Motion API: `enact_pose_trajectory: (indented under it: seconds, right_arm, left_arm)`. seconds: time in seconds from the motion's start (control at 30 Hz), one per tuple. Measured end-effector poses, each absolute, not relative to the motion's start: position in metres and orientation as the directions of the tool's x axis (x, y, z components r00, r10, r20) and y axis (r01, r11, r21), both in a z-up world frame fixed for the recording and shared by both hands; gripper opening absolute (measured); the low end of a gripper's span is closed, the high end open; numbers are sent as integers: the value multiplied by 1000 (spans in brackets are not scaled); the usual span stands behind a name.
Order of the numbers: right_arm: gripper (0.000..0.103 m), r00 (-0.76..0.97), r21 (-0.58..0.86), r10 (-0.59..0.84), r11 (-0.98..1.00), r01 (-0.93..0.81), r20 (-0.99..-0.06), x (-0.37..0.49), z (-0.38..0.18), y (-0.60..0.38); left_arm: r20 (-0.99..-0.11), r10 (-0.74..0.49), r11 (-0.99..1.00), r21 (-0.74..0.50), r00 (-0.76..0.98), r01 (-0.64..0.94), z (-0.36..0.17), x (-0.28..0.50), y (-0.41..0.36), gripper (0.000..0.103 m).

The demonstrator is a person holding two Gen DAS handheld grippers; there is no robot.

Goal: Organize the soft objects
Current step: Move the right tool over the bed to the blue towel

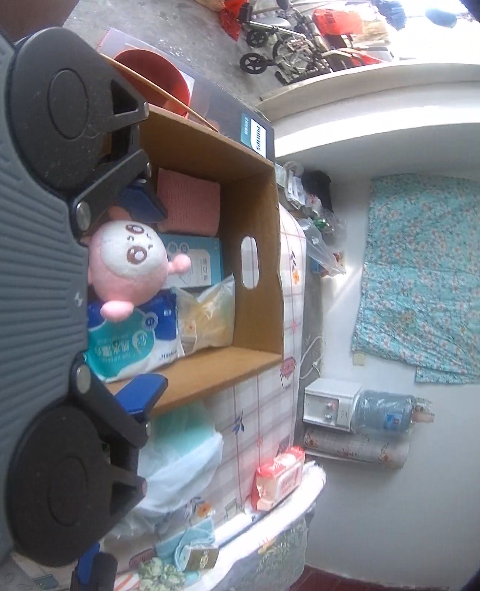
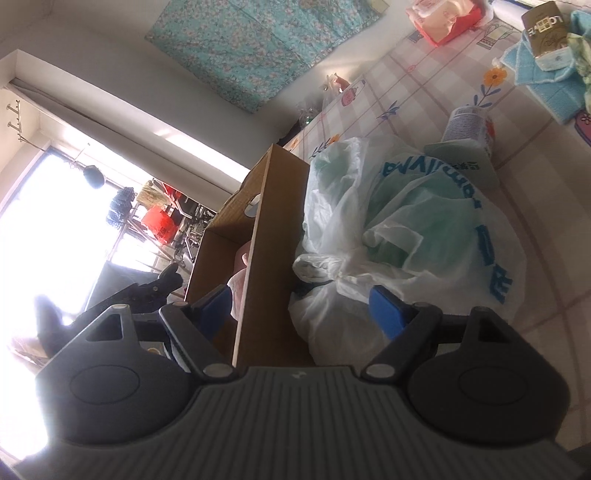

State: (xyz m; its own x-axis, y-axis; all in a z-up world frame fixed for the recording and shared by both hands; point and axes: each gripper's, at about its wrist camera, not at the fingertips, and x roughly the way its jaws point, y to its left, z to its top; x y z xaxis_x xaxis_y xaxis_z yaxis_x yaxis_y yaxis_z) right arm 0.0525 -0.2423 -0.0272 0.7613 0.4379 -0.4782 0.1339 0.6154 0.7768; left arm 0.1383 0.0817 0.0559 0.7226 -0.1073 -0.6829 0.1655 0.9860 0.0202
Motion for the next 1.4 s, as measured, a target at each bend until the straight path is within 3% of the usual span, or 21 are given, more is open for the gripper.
enact_pose_trajectory:
  seconds: [0.27,0.63,0.87,1.0,1.1,1.4]
  right_arm:
    - [82,791,738,338,645,199,-510,8,-33,-279]
    - [79,853,558,-33,742,370,-521,-7,-11,-343]
    - [66,821,463,-149,764,449,-551,19,-15,-370]
    - [62,799,415,-193,771,482,-570,33,-15,-384]
    - [61,783,407,-206,760,506,-587,40,-18,-395]
    - [61,749,380,-228,748,544,-622,50,-23,-410]
  left_arm:
    - [-645,-273,941,-25,714,337,58,106,3,91]
    - [-739,-447,787,-57,504,615,62,173,-151,91]
    - [-830,-464,719,-150,309,679,24,231,-251,90]
    - [-847,-485,697,-225,217,681,-2,258,-299,80]
    - [-856,-483,691,-242,186,681,-19,273,-328,75]
    - [-898,-426,699,-252,107,669,-62,297,-369,75]
